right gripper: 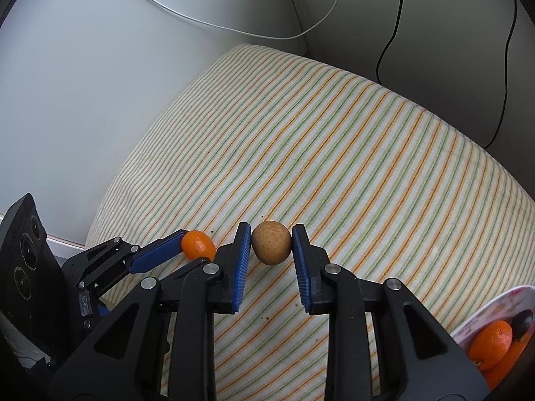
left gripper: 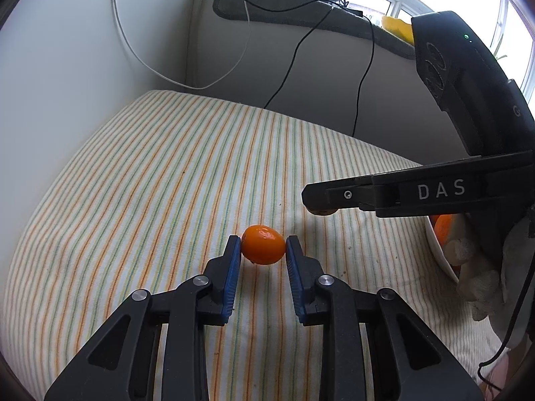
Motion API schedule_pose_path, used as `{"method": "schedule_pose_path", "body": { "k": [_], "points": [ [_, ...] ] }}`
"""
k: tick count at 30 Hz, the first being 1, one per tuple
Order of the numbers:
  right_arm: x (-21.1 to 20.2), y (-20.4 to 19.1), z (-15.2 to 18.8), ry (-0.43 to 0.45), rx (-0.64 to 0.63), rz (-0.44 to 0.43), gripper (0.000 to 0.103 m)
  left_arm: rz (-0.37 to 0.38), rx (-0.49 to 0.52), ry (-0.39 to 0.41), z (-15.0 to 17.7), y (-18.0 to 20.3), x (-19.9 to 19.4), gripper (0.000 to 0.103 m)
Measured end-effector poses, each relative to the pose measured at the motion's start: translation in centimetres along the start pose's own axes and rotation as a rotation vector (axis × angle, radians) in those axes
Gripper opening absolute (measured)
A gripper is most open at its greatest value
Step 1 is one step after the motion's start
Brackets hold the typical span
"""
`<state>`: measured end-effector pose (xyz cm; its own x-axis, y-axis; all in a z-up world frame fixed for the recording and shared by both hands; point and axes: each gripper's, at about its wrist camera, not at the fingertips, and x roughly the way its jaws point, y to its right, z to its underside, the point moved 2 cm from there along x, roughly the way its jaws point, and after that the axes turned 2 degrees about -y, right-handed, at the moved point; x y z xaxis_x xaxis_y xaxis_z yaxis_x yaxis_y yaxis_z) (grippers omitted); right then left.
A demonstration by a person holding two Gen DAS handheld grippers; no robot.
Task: Organize fruits
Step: 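Close and lift the right gripper's kiwi while the left gripper lifts the tangerine, then carry the kiwi with the right gripper while the left gripper carries the tangerine over the plate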
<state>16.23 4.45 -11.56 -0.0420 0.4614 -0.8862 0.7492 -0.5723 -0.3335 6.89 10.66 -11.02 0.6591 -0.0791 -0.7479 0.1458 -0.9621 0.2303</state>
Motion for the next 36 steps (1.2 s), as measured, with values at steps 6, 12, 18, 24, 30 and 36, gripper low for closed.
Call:
{"method": "schedule_pose_path", "body": {
  "k": [6, 12, 18, 24, 30, 36],
  "points": [
    [-2.6, 0.1, 1.0, 0.045, -0.011, -0.011, 0.026, 0.017, 0.014, 0.023, 0.2, 1.1, -1.4, 0.026],
    [-5.8, 0.8, 2.7, 0.094, -0.016, -0.02, 0.026, 0.041, 0.033, 0.044, 0.3, 2.8, -2.6, 0.026],
    [-9.7, 2.2, 4.7, 0.144, -0.017, -0.013, 0.026, 0.072, 0.059, 0.057, 0.0, 4.7, -3.1, 0.026],
    [-13.4, 3.8, 6.6, 0.197, -0.004, -0.001, 0.026, 0.105, 0.084, 0.068, -0.4, 6.7, -3.6, 0.026],
    [-16.7, 5.2, 8.5, 0.249, 0.018, 0.029, 0.026, 0.145, 0.121, 0.074, -0.7, 9.1, -3.9, 0.026],
    [-19.3, 7.2, 10.5, 0.287, 0.058, 0.058, 0.026, 0.178, 0.166, 0.074, -0.9, 11.7, -4.0, 0.025]
  ]
}}
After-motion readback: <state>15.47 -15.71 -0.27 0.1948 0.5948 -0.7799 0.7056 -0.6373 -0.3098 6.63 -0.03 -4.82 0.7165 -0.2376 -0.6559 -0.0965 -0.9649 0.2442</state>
